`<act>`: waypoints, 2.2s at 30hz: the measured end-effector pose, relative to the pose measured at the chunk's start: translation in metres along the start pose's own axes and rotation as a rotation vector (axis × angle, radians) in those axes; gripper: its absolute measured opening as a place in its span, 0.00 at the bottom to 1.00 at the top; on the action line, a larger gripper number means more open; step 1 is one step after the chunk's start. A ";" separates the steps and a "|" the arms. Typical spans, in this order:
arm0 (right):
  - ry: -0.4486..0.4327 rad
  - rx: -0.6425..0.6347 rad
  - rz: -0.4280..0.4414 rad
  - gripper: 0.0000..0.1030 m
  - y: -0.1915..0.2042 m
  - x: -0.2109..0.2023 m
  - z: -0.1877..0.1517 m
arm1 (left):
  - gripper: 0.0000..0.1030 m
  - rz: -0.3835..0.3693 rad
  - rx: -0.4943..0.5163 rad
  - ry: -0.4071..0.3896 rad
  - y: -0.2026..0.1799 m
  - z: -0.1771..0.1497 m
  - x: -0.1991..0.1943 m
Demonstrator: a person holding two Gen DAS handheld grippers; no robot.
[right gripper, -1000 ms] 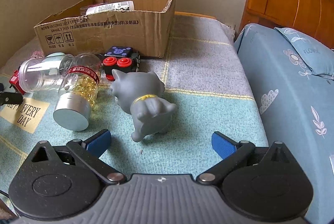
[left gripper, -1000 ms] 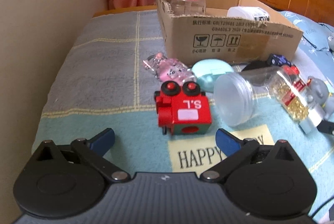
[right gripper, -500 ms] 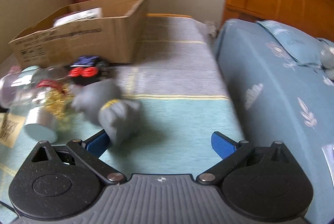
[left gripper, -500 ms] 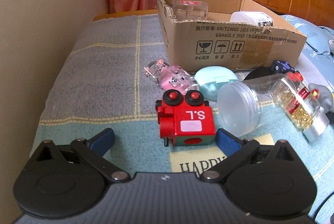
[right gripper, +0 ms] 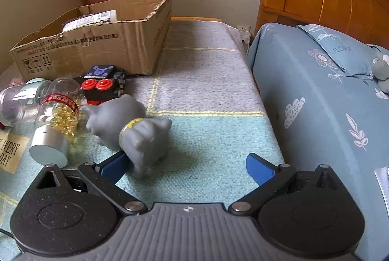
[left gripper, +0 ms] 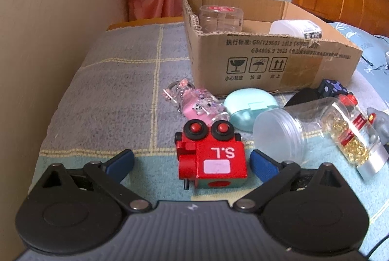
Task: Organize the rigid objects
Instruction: 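Grasp the red S.L toy train with the left tool while the right tool grasps the grey cat figurine, then carry the train and figurine into the box and open both tools to drop them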
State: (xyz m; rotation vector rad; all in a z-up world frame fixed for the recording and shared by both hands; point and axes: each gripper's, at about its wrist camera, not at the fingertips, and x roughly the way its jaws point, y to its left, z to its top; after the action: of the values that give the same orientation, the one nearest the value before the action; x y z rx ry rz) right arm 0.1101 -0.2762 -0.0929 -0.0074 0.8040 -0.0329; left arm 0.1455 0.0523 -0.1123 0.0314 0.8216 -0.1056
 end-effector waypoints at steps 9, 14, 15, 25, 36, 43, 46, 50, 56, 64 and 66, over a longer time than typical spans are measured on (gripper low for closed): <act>0.015 -0.007 0.003 1.00 0.006 0.001 0.003 | 0.79 -0.037 0.042 -0.014 -0.001 0.000 -0.005; 0.023 0.072 -0.063 1.00 -0.020 0.004 0.006 | 0.73 -0.030 0.088 -0.028 -0.005 0.000 -0.007; 0.027 0.074 -0.066 1.00 -0.021 0.003 0.006 | 0.67 -0.038 0.089 -0.028 -0.006 0.001 -0.007; 0.005 0.056 0.059 1.00 0.002 -0.007 0.008 | 0.54 -0.064 0.080 -0.017 -0.007 0.004 -0.009; 0.038 0.062 -0.009 1.00 -0.013 -0.008 0.007 | 0.54 -0.059 0.081 -0.005 0.001 0.004 -0.010; 0.028 0.084 -0.017 1.00 -0.021 -0.019 0.007 | 0.54 -0.058 0.090 -0.002 0.001 0.004 -0.010; 0.033 0.087 0.039 0.99 -0.010 -0.018 0.009 | 0.54 -0.058 0.091 0.002 0.001 0.005 -0.010; 0.047 0.104 0.086 0.91 0.007 -0.008 0.018 | 0.54 -0.062 0.095 0.008 0.001 0.006 -0.010; 0.047 0.158 0.059 0.82 0.007 0.002 0.029 | 0.53 -0.073 0.100 0.019 0.002 0.009 -0.008; 0.042 0.096 0.077 0.80 0.006 -0.001 0.033 | 0.53 -0.104 0.130 0.030 0.002 0.015 -0.017; 0.037 0.076 0.094 0.80 0.005 -0.005 0.036 | 0.53 -0.105 0.148 0.025 0.001 0.018 -0.024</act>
State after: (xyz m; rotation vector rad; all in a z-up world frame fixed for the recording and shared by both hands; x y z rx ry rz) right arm 0.1332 -0.2714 -0.0643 0.1031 0.8387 0.0257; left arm 0.1424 0.0538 -0.0829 0.1297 0.8392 -0.2654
